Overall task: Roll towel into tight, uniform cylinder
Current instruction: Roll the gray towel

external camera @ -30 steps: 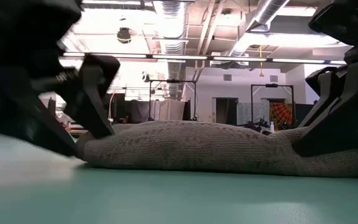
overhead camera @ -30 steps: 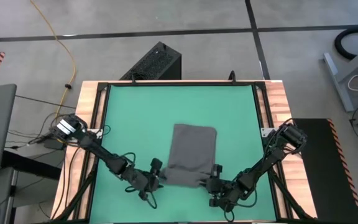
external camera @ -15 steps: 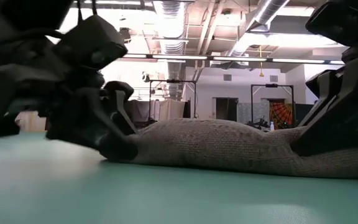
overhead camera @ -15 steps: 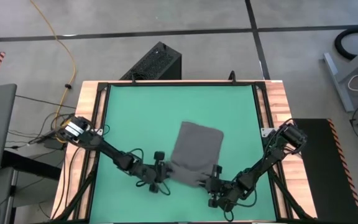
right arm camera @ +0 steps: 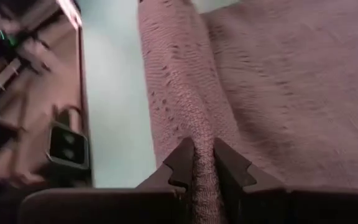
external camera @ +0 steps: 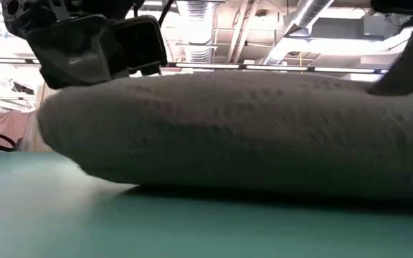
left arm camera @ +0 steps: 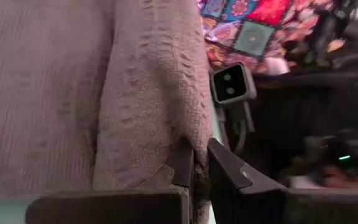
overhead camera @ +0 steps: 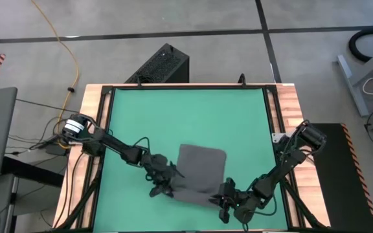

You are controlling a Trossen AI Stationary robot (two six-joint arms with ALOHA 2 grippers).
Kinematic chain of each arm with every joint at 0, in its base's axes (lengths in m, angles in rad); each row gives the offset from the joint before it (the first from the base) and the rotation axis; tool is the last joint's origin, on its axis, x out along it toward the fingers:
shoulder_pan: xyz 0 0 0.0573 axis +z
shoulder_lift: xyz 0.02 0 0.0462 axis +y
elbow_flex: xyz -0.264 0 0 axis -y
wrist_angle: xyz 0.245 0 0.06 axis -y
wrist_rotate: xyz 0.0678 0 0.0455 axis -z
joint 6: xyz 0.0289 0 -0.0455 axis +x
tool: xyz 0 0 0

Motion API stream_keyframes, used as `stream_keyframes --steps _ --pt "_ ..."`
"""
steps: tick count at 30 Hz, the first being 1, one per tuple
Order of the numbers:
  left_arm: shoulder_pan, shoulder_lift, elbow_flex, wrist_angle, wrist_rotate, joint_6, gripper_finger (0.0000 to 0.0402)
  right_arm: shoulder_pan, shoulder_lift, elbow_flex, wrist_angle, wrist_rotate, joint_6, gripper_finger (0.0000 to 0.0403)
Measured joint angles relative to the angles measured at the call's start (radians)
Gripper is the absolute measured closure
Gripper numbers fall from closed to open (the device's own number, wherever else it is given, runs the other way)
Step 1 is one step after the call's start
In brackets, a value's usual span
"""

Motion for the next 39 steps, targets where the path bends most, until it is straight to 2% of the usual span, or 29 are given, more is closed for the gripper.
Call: stream_keyframes --steps 2,6,11,17,19,22,25,27,30,36,39 --pt "0.009 0.0 -0.001 -0.006 0.025 -0.066 0.0392 -0.008 0.003 0.0 0.004 -0.008 0.071 0.0343" --pt "0.027 0.0 -0.001 -0.037 -0.01 -0.127 0.039 -0.049 0.026 0.0 -0.027 -0.083 0.186 0.0343" --pt "0.071 -0.014 -0.002 -0.042 0.021 -0.091 0.0361 -0.083 0.067 0.001 -0.037 -0.139 0.242 0.0343" --pt "0.125 -0.112 -0.005 -0.117 0.048 -0.065 0.0333 -0.089 0.082 0.002 -0.074 -0.146 0.31 0.0344" --pt "0.134 -0.166 -0.005 -0.154 0.0 -0.016 0.0332 -0.086 0.082 0.001 -0.09 -0.145 0.332 0.0344" --pt "0.111 -0.256 -0.004 -0.146 -0.132 0.106 0.0332 -0.085 0.083 0.001 -0.115 -0.139 0.362 0.0345" --pt "0.016 -0.293 -0.004 -0.063 -0.37 0.236 0.0332 -0.08 0.083 0.001 -0.124 -0.129 0.374 0.0345" --pt "-0.054 -0.247 -0.003 0.009 -0.499 0.284 0.0332 -0.081 0.083 0.001 -0.124 -0.129 0.374 0.0345" --pt "-0.103 -0.138 0.005 0.107 -0.563 0.34 0.0331 -0.081 0.084 0.0 -0.123 -0.126 0.374 0.0345" --pt "-0.085 0.053 0.062 0.132 -0.496 0.328 0.0333 -0.081 0.084 -0.001 -0.12 -0.124 0.374 0.0345" --pt "-0.051 0.084 0.082 0.146 -0.48 0.344 0.0345 -0.081 0.085 -0.001 -0.119 -0.122 0.374 0.0344"
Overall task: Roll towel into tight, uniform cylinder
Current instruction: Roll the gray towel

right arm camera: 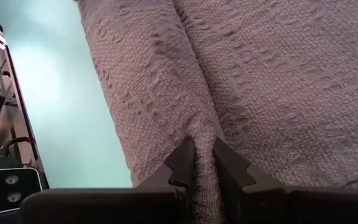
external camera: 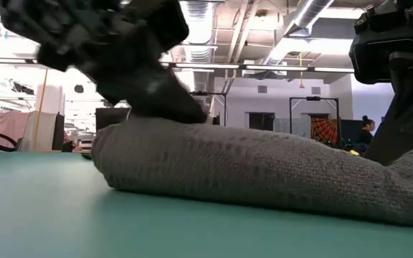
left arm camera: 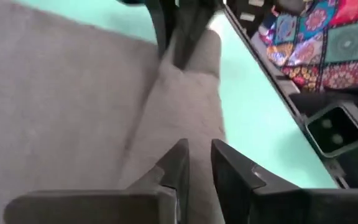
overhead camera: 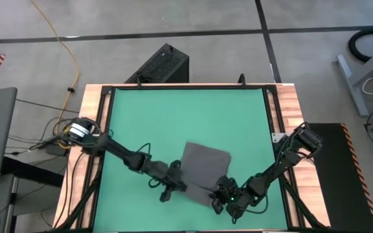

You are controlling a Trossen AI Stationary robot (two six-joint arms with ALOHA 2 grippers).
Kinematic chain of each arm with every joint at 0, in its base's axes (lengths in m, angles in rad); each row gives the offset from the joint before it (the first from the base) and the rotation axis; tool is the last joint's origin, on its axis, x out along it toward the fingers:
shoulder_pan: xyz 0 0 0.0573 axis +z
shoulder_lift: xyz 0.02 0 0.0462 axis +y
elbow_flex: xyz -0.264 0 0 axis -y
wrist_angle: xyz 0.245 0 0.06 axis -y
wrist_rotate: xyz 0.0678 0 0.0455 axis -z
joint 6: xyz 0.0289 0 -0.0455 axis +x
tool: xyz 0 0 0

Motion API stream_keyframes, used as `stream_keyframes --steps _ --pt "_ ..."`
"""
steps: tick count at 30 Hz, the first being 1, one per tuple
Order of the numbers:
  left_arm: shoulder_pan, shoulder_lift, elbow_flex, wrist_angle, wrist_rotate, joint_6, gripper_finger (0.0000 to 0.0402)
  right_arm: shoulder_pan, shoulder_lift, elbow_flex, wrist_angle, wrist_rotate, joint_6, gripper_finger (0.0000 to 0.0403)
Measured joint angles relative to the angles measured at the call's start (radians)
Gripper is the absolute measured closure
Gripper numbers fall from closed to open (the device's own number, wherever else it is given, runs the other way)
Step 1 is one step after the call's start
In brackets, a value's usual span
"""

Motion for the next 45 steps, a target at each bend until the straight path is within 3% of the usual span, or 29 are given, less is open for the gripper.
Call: stream_keyframes --steps 9,16,22,35,40,45 --pt "0.099 0.012 0.002 -0.075 0.063 0.003 0.0398 -0.009 -0.007 -0.001 0.012 0.015 -0.005 0.0304" --pt "0.149 0.012 0.002 -0.166 0.067 0.011 0.0401 -0.01 -0.105 -0.006 -0.106 0.027 -0.069 0.0237" --pt "0.178 0.012 0.001 -0.16 0.077 0.01 0.0401 -0.01 -0.193 -0.005 -0.226 0.043 -0.065 0.0204" --pt "0.184 0.008 0.001 -0.111 0.079 0.0 0.0401 -0.045 -0.132 -0.001 -0.243 0.036 -0.038 0.0192" --pt "0.184 -0.065 0.001 -0.061 0.077 0.063 0.0401 -0.072 -0.087 0.001 -0.245 0.002 -0.034 0.0192" --pt "0.184 -0.155 0.001 -0.112 0.056 0.107 0.0401 -0.087 -0.054 0.004 -0.243 -0.017 -0.03 0.0192"
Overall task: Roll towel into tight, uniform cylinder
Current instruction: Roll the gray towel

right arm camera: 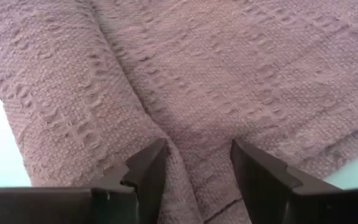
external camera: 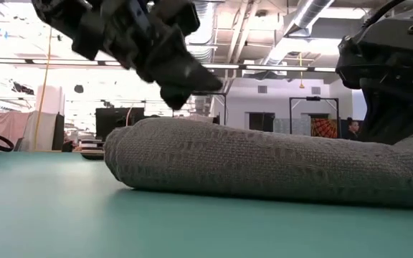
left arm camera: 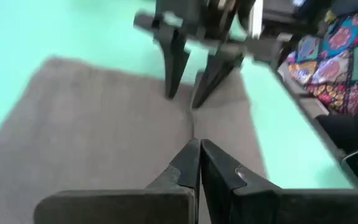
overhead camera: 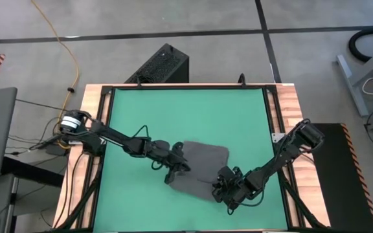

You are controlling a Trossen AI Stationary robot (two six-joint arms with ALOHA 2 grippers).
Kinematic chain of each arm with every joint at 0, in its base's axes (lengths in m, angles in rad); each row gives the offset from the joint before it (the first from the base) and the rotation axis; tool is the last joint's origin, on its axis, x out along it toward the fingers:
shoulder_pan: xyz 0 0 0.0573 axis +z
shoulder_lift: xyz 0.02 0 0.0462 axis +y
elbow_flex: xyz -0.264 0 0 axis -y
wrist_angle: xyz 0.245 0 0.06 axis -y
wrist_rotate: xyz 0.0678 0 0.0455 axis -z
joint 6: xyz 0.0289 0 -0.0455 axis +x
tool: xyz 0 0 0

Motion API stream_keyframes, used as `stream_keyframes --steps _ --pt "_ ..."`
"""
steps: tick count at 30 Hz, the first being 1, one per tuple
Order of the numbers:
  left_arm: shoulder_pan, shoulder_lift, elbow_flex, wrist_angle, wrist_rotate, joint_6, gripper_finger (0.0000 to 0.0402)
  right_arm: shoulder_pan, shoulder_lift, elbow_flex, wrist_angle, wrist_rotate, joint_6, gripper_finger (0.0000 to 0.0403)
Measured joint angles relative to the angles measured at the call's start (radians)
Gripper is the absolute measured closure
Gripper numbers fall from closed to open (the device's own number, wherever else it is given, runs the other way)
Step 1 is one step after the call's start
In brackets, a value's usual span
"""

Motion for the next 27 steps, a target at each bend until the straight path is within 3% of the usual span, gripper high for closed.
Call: stream_keyframes --steps 6,13,19,27 --pt "-0.078 0.02 0.002 0.061 0.03 0.026 0.0398 -0.001 -0.002 -0.001 -0.006 -0.001 0.0 0.0192" --pt "-0.149 0.192 0.002 0.268 -0.077 0.016 0.0401 -0.001 -0.002 -0.002 -0.006 -0.004 -0.002 0.0193" --pt "-0.125 0.261 0.03 0.223 -0.066 -0.027 0.0401 0.0 -0.001 -0.003 -0.004 -0.005 -0.004 0.0193" --pt "-0.126 0.265 0.039 0.113 -0.074 -0.035 0.0401 -0.006 -0.041 -0.005 -0.026 -0.029 -0.007 0.018"
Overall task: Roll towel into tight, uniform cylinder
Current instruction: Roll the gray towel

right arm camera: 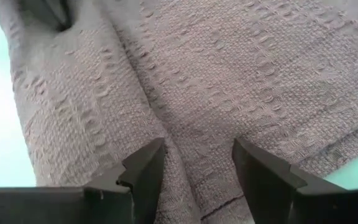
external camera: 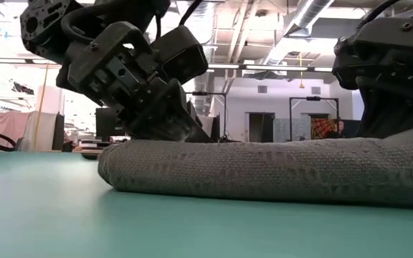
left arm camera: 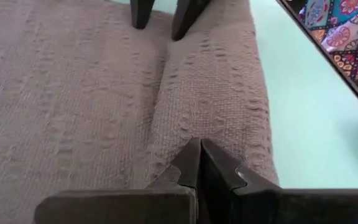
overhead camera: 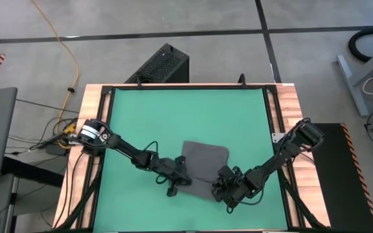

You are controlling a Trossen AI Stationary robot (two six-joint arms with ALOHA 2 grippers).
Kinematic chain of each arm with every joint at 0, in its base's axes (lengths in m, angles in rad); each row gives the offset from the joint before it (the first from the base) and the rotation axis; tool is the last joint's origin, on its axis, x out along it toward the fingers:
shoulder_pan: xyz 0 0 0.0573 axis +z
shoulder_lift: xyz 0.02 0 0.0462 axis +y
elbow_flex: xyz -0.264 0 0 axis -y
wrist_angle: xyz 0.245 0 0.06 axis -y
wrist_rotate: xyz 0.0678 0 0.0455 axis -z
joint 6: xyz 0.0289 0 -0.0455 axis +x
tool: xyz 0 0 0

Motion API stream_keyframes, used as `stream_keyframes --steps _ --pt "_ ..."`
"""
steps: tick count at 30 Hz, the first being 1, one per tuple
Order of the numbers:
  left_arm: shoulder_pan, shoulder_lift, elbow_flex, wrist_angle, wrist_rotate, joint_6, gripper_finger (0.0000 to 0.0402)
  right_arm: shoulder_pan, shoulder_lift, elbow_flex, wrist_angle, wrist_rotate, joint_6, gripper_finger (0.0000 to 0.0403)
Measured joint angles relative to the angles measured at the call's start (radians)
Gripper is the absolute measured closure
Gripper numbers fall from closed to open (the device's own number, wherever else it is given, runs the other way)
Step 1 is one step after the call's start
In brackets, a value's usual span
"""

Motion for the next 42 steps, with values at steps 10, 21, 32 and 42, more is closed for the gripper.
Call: stream_keyframes --steps 10,21,32,42 --pt "0.0 0.042 0.002 -0.017 0.002 -0.033 0.0401 0.035 -0.162 -0.004 -0.203 0.108 -0.014 0.0158" --pt "0.037 0.046 0.001 -0.03 0.035 -0.078 0.0401 0.22 -0.123 0.005 0.339 0.408 -0.698 0.0158" --pt "0.043 0.046 0.001 -0.034 0.063 -0.092 0.0401 0.212 0.128 0.261 -0.071 0.41 -0.792 0.0158" --pt "0.046 0.047 0.001 -0.044 0.079 -0.093 0.0401 0.188 0.244 0.35 -0.301 0.314 -0.656 0.0159"
